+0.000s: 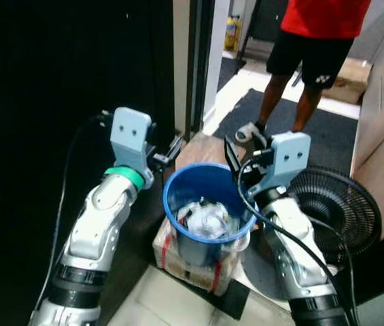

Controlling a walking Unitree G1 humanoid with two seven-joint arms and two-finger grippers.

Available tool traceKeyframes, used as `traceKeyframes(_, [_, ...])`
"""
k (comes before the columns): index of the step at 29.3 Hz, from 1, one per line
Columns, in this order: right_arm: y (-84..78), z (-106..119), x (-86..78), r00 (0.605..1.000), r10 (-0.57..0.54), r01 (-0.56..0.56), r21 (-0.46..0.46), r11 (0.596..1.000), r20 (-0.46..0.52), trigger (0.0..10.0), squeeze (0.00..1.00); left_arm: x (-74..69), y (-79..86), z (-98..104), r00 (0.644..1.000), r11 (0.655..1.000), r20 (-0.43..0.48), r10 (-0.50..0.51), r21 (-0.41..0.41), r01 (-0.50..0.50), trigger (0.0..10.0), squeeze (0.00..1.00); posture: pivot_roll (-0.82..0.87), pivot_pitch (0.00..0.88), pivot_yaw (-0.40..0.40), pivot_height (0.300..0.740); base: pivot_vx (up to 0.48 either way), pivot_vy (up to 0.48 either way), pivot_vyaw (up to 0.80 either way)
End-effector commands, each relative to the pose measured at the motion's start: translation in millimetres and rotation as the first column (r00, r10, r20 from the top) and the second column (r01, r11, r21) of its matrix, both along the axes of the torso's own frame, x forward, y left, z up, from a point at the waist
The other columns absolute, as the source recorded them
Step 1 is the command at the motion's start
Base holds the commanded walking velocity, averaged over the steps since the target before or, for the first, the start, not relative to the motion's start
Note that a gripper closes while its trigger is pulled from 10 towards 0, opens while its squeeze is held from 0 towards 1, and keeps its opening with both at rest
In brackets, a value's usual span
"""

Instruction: Clothes washing

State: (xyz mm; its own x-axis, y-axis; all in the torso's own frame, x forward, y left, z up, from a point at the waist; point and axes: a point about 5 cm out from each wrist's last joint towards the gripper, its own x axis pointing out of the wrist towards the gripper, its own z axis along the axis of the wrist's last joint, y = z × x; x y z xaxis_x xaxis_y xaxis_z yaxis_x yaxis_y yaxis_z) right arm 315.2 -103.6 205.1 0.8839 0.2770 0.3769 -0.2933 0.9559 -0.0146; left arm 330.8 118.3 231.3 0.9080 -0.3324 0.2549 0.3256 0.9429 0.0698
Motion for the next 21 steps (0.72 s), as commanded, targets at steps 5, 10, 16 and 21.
traceKeyframes(5, [2.3,-6,-0.4,1.000,0.005,-0.005,0.005,1.000,-0.028,10.0,0.00,-0.4,1.6,-5,1.000,1.000,-0.017,0.006,-0.002,-0.006,10.0,0.00,0.07,0.018,0.067,0.740,0.480,0.000,-0.48])
traceKeyframes(10, [-1.7,-7,0.8,0.999,-0.018,0.017,-0.006,1.000,-0.030,10.0,0.00,0.3,0.4,-7,1.000,1.000,-0.023,0.002,-0.002,-0.002,10.0,0.00,0.06,0.018,0.064,0.740,0.383,0.000,-0.64])
traceKeyframes(16, [-7.0,-8,2.4,0.999,-0.042,0.041,-0.031,0.999,-0.028,10.0,0.00,1.1,-1.0,-9,1.000,1.000,-0.028,-0.004,-0.002,0.004,10.0,0.00,0.05,0.016,0.064,0.740,0.350,0.000,0.00])
traceKeyframes(21, [-9.3,-11,3.1,0.998,-0.053,0.051,-0.061,0.997,-0.027,10.0,0.00,2.3,-2.5,-10,0.999,1.000,-0.040,-0.006,-0.008,0.006,10.0,0.00,0.05,0.013,0.062,0.740,0.205,0.000,0.00])
